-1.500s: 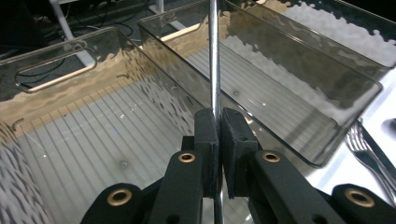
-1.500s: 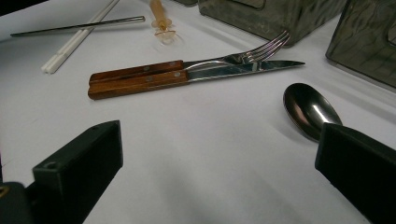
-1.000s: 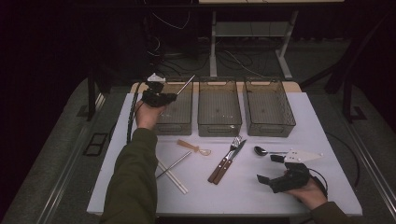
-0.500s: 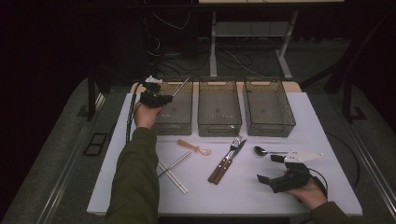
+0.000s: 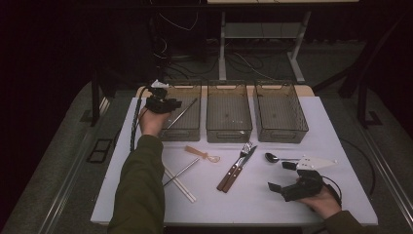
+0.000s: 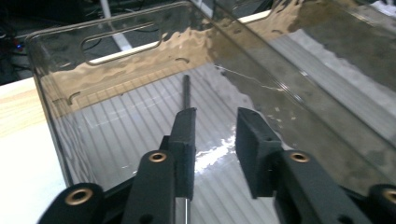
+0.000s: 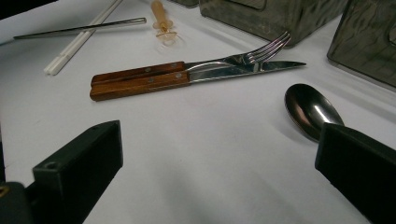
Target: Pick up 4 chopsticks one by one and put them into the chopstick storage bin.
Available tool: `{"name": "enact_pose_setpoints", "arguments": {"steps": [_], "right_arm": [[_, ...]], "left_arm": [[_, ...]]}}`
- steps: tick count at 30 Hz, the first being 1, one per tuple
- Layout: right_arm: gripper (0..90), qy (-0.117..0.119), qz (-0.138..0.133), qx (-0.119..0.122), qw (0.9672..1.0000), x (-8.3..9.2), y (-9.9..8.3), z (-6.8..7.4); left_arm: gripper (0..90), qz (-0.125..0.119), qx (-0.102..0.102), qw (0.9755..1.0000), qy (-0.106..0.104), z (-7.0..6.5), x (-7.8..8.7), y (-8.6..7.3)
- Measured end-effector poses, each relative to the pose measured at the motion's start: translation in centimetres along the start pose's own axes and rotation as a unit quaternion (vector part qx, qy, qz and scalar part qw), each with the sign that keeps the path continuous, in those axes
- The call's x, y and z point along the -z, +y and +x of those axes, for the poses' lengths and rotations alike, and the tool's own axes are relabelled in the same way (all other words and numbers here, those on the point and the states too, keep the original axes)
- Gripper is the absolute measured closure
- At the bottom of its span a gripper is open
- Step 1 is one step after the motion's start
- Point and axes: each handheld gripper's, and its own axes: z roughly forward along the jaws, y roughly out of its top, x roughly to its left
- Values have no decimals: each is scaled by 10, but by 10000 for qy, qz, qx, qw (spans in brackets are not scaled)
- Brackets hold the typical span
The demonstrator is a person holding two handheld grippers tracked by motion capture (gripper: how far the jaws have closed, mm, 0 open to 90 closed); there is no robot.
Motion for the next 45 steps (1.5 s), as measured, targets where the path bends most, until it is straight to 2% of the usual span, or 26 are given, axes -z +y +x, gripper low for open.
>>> {"name": "enact_pose_setpoints", "arguments": {"steps": [7,13,15,18,31,38,45], "right_arm": [[11,-30,2,11,10000,0,0,1],[11,-45,25,15,10000,0,0,1],[11,-54,14,8,10000,0,0,1],[11,-58,4,8,10000,0,0,1],[11,-62,4,4,10000,0,0,1],[11,-69,2,-2,10000,0,0,1],[11,-64,-2,6,10000,1,0,1]], "left_arm": [[530,-145,-369,9989,-241,-19,26,3],[462,-238,-406,9979,-448,-33,45,-5],[438,-221,-478,9976,-440,-37,50,-8],[394,-235,-457,9972,-535,-43,56,-16],[332,-271,-560,9957,-691,-71,72,-55],[325,-331,-650,9947,-731,-84,82,-75],[351,-186,-687,9940,-835,-101,85,-101]]}}
